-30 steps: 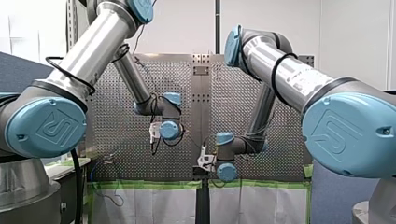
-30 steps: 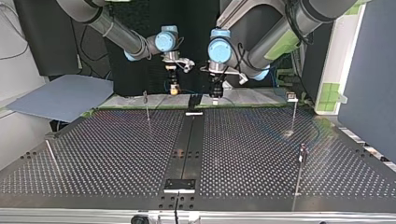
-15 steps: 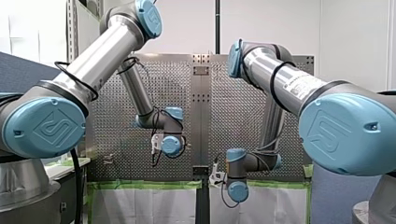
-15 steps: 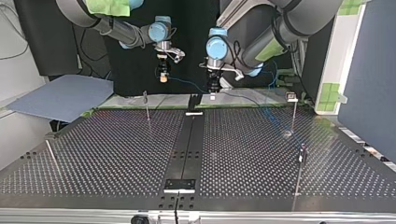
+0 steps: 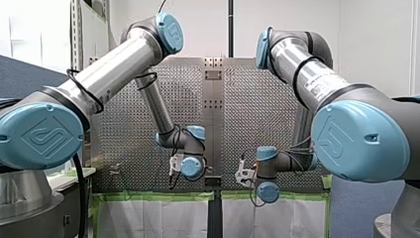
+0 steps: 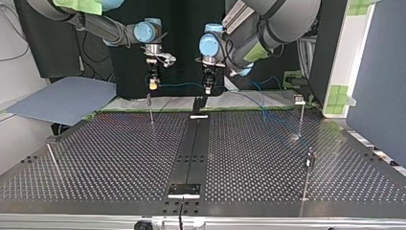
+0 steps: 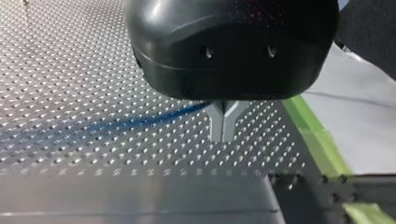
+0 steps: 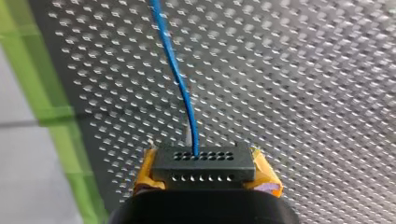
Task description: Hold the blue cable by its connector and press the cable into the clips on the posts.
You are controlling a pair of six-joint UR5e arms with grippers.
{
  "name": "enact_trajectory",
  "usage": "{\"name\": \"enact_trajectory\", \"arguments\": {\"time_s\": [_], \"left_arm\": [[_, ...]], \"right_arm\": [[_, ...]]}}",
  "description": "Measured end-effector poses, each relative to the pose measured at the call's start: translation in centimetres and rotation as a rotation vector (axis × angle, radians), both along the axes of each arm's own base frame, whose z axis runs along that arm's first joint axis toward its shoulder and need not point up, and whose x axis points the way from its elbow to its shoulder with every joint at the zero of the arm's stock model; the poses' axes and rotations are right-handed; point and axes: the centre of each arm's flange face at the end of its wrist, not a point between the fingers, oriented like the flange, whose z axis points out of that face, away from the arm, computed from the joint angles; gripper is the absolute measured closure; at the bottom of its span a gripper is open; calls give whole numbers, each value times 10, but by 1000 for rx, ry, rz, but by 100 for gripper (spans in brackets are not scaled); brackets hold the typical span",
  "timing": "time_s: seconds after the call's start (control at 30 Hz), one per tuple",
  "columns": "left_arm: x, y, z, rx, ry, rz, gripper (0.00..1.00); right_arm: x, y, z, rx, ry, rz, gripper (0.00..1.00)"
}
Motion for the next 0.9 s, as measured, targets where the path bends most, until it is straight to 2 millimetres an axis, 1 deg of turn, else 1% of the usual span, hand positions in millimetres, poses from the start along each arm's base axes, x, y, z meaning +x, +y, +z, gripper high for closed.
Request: {"name": "enact_trajectory", "arguments": {"time_s": [0.27, 0.53, 0.6, 0.67, 0.83, 0.9], "left_arm": [[-15, -39, -24, -10, 11, -55, 100], [-16, -60, -44, -26, 12, -71, 100], [-16, -65, -47, -36, 11, -74, 100], [-15, -71, -49, -51, 9, -79, 100], [-17, -83, -59, -65, 17, -86, 100], [-19, -88, -64, -73, 19, -87, 100]], "right_arm": [[-31, -13, 32, -67, -24, -3, 100], [-63, -21, 57, -130, -24, -54, 100], [-72, -21, 56, -134, -17, -71, 100], [-83, -18, 50, -126, -10, -92, 100], [-114, -5, 23, -85, 9, -140, 100], [-121, 1, 14, -72, 16, -151, 100]]}}
